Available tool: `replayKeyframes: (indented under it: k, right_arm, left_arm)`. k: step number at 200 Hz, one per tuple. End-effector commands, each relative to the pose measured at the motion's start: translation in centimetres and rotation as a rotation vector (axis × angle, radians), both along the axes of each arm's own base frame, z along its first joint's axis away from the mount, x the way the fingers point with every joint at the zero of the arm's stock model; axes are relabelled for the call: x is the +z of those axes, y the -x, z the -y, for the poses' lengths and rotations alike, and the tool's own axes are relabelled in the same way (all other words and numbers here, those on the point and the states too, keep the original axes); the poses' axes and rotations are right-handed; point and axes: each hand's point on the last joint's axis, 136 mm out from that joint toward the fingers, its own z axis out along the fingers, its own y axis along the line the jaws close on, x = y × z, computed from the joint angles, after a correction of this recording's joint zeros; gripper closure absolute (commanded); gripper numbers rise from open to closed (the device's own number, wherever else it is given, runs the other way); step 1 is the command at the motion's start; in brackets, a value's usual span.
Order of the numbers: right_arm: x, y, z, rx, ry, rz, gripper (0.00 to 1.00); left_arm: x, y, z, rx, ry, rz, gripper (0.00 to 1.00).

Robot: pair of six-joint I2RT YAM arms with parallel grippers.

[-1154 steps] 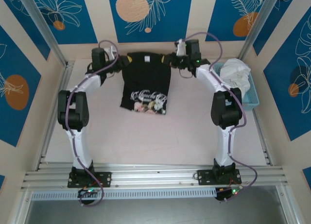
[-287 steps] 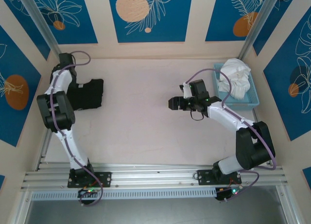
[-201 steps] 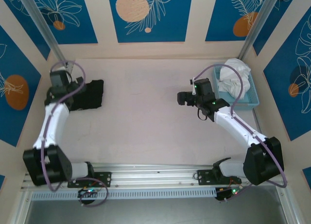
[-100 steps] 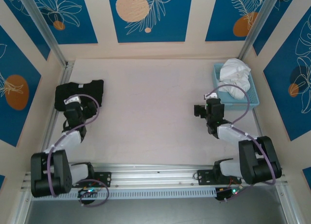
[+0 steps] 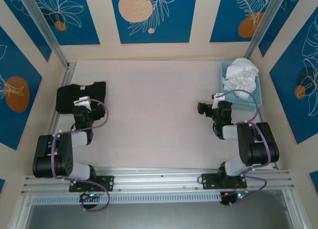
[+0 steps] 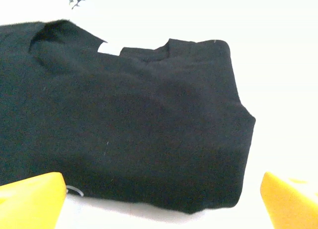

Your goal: Fold the inside-out t-shirt

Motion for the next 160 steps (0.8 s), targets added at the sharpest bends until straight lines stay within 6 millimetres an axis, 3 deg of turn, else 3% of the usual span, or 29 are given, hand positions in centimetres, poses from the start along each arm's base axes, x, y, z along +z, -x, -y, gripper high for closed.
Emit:
replayKeyframes:
  k: [1,22,59,87,160]
  right_arm:
    - [1.4,-0.6,-0.5,0.032,-0.041,0.059,0.01]
    - [1.5,-0.7,-0.5,0.036,-0.044,0.062,0.01]
    - [1.5,-0.7,-0.5,0.038,-0.046,0.060,0.01]
    - [1.4,-0.7,-0.4,0.037,-0.046,0.059,0.01]
    - [1.5,-0.7,-0.5,0.038,-0.046,0.060,0.01]
  left_arm:
    - [1.1,-0.8,0.7,-0.036,-0.015,0.040,0.00]
    - [1.3,-0.9,1.1,-0.058,-0.028,0.051,0.00]
    - [0.9,-1.2,3.9,-0.146,-0.134,0.063,0.00]
    - [-0.3,-1.4,3.9,-0.116,-0.160,0.050,0.00]
    - [-0.2,-1.7,4.5,-0.145,-0.171,0.057,0.00]
